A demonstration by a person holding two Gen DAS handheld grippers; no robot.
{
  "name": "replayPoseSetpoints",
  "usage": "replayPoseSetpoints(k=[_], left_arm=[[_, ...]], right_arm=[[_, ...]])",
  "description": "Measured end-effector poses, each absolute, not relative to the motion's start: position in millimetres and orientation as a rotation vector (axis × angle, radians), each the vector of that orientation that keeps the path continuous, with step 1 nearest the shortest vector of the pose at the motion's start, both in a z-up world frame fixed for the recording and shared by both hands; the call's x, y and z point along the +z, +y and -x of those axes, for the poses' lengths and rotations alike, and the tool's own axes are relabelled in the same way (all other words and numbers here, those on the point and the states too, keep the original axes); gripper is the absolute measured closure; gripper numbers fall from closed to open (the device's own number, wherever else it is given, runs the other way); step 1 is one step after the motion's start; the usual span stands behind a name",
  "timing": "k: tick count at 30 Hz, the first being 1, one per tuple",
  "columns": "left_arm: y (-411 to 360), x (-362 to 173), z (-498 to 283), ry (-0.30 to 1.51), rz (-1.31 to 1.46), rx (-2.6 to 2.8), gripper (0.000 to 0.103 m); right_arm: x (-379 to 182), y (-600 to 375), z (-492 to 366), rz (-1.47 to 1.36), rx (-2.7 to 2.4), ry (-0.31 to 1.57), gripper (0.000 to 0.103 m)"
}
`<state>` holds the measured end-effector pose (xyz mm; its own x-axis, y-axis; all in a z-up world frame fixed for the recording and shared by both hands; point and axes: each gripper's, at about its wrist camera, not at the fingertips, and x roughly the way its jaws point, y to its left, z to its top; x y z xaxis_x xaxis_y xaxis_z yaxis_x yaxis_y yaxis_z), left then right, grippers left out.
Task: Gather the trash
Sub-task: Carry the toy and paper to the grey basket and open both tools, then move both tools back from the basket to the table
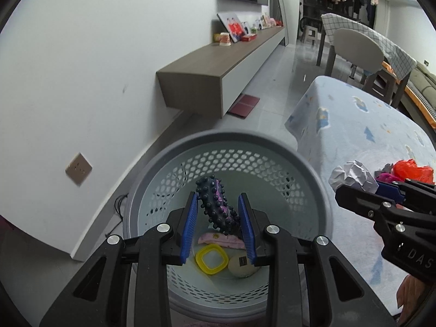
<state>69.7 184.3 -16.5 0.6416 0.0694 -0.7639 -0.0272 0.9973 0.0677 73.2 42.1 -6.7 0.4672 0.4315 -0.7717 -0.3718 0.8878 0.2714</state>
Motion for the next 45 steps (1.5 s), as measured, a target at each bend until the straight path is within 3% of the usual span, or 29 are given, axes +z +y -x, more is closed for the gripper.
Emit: replayPoseSetpoints(k=[11,14,15,17,19,20,45], left_arm=[[201,-31,-72,0.919,-0.009,0.087,0.072],[204,-31,-72,0.919,-0.003,0.093,0.071],[204,-31,-71,0.922,-0.003,0.093,0.068],[205,-31,-71,0.927,-0.005,0.095,0.06],[205,-30,-70,0.922,-0.004,0.101,0.034],[206,-28,-69,0.912,-0.003,0.106,0.033],[202,-21,-63,0.878,-0.005,0.121,0.03]], right_arm=[[-21,56,-82,-0.063,0.52,0.98,0.071],[-21,55,-80,-0.06,0.518,0.976,0.063],[-21,55,-79,-0.06,0.515,0.971,0.057],[-20,55,-79,-0.059,0.509,0.964,0.055],[-20,55,-79,-0.06,0.505,0.963,0.055],[-20,54,-80,-0.061,0.502,0.962,0.055],[-12,37,-60,-0.079,0.453,0.933,0.055]])
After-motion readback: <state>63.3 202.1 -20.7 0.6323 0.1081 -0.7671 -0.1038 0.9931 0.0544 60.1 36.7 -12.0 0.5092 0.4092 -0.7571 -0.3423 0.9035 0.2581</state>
